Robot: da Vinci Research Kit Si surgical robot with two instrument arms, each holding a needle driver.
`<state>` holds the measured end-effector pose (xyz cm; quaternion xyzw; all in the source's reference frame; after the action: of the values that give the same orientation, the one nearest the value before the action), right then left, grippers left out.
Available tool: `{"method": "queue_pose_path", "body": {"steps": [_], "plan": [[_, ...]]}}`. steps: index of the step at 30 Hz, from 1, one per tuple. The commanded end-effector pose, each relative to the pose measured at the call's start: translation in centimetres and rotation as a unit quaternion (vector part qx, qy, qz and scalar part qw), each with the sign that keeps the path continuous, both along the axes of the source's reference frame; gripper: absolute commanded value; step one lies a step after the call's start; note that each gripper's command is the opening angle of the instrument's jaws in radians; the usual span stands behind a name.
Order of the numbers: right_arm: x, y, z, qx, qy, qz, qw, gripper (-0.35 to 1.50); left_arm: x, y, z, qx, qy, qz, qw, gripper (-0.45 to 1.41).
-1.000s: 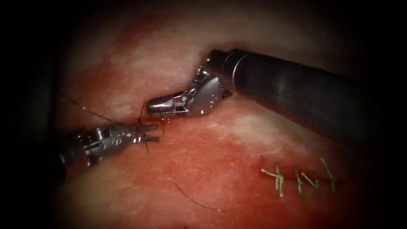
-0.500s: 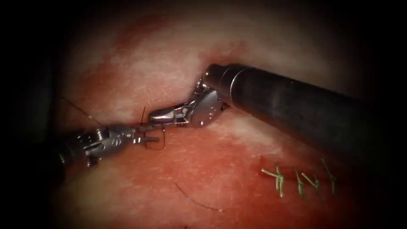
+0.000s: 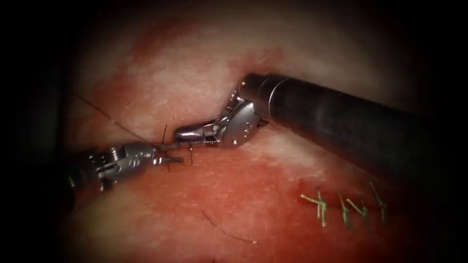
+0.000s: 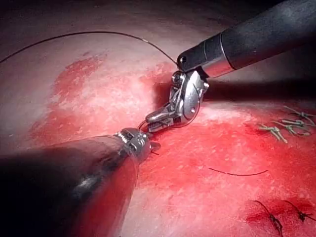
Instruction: Wound Closure
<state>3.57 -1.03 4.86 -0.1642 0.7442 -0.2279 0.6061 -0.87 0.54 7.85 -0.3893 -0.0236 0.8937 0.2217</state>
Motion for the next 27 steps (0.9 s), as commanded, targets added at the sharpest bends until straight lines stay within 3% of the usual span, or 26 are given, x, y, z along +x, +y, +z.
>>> {"method": "queue_pose_path", "body": {"steps": [1,14,27], "plan": [[0.08,0.02,0.06,0.004,0.001,-0.003,1.000,-0.35,-0.05,0.00,0.07,0.000,-0.001,0.001,1.000,-0.01],[0.17,-0.26,0.27,0.034,0.001,-0.021,0.999,-0.35,-0.05,0.00,0.06,0.000,-0.001,0.001,1.000,-0.01],[0.19,-0.17,0.36,0.065,-0.026,-0.016,0.997,-0.35,-0.04,0.00,0.06,0.000,-0.001,0.001,1.000,-0.01]]}}
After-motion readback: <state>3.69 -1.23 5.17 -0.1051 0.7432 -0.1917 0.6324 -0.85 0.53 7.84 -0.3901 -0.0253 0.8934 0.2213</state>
